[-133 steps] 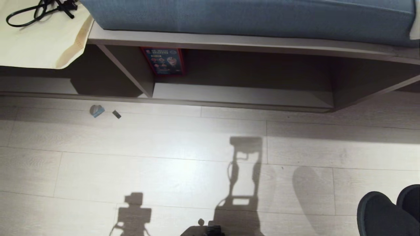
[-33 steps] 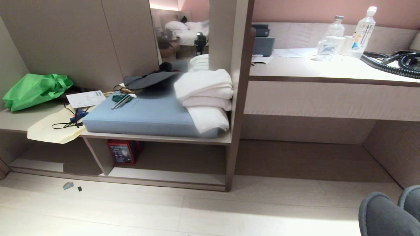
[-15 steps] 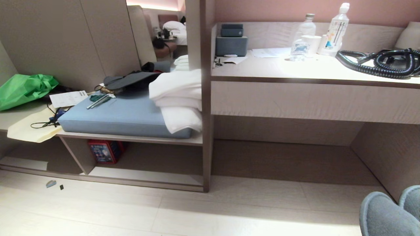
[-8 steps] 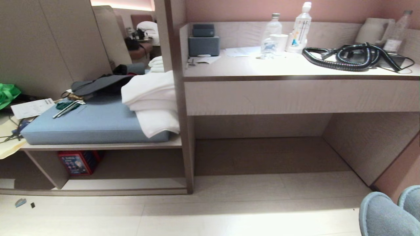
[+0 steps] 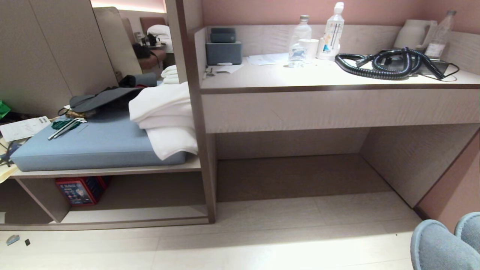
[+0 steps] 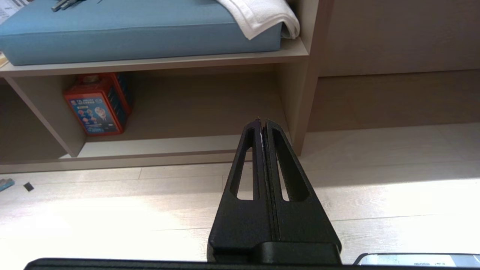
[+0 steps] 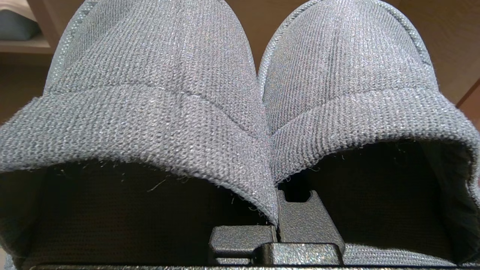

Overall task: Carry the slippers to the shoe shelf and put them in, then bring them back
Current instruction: Place the slippers on the floor

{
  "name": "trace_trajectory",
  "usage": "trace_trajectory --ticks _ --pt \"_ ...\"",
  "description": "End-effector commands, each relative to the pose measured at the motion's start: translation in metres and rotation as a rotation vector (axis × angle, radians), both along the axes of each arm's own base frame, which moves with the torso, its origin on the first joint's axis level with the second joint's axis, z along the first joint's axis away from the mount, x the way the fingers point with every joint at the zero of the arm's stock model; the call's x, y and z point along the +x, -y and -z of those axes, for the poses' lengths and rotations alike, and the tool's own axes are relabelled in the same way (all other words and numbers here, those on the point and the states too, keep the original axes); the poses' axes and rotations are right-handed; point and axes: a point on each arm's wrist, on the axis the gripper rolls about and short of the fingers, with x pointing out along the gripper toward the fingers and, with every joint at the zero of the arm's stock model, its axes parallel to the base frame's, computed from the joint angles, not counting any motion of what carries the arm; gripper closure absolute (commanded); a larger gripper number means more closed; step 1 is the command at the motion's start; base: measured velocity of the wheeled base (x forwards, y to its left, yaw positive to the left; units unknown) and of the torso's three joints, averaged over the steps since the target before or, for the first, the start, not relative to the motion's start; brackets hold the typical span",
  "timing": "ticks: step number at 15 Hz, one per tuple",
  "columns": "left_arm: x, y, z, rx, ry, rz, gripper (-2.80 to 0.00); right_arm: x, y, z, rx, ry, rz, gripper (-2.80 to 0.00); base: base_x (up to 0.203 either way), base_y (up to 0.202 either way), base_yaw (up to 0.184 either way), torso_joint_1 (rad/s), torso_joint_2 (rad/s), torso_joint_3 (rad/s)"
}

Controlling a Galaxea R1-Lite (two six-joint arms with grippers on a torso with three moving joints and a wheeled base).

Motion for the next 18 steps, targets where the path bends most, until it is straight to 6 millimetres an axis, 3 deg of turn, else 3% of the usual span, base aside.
trace_trajectory --ticks 1,18 --pt "0.0000 0.0000 0.0000 0.000 0.001 -0.001 0.00 0.0001 0.0000 0.0002 -0.001 -0.001 0.000 0.00 0.000 0.000 0.000 0.000 0.00 0.000" --pt "0.0000 0.0000 0.0000 -0.003 0.001 -0.001 0.00 0.0002 0.0000 0.0001 -0.028 -0.001 0.000 0.00 0.000 0.000 0.000 0.003 0.00 -0.169"
